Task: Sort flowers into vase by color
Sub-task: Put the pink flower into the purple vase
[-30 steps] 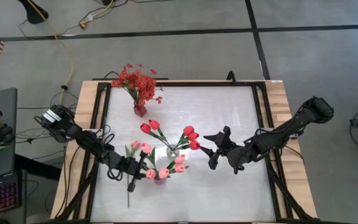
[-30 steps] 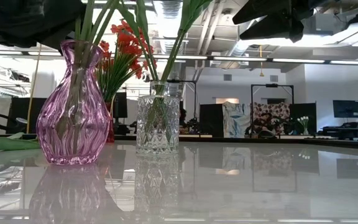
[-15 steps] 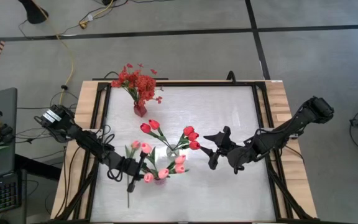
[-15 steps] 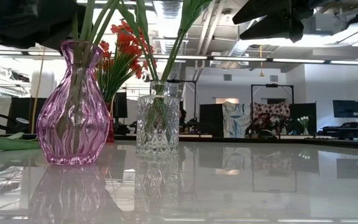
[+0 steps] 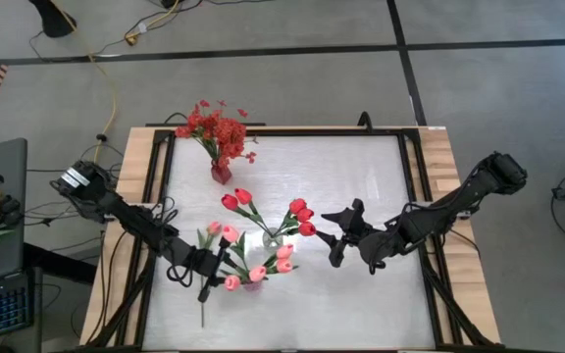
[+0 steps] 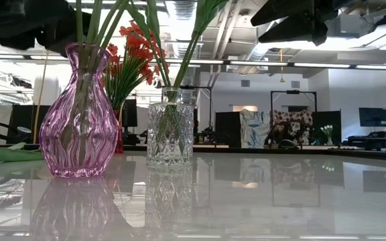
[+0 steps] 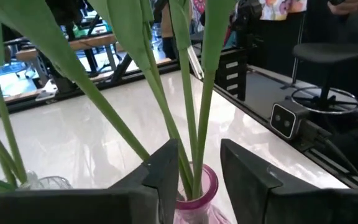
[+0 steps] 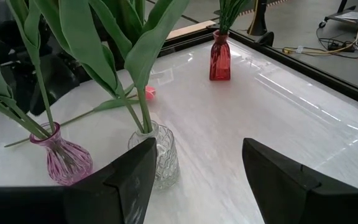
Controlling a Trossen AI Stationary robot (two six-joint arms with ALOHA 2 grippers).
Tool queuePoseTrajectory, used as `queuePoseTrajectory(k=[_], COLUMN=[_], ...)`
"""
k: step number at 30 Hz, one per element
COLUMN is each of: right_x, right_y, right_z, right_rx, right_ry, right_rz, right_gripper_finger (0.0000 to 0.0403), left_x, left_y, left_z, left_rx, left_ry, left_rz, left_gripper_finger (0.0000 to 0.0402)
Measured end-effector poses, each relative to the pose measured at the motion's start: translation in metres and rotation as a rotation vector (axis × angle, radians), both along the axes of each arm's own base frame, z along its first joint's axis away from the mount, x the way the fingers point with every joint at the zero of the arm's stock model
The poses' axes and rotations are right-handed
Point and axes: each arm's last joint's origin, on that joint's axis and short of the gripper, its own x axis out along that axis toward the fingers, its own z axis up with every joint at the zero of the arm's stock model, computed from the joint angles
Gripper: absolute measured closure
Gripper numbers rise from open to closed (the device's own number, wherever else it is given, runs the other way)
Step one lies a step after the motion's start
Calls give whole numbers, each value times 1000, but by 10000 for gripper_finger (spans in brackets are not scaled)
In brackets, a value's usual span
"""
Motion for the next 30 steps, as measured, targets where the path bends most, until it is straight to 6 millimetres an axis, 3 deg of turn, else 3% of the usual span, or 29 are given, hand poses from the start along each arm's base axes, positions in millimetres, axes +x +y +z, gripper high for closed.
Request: queuePoseTrajectory(k=[13, 22, 30], right_x=[0, 0, 0], right_y=[0, 0, 0], right_z=[0, 0, 0], right_rx=[-2, -1, -6], right_ry=[1, 2, 7], right_rz=[1, 3, 5], right_gripper_finger=[138, 138, 138], left_x=[-26, -60, -86], left_y=[17, 35, 46], left_z=[20, 26, 27], left_rx=[-13, -218, -549], left_ry=[178, 468, 778], left_rz=[24, 19, 41], left_gripper_finger=[289, 289, 289])
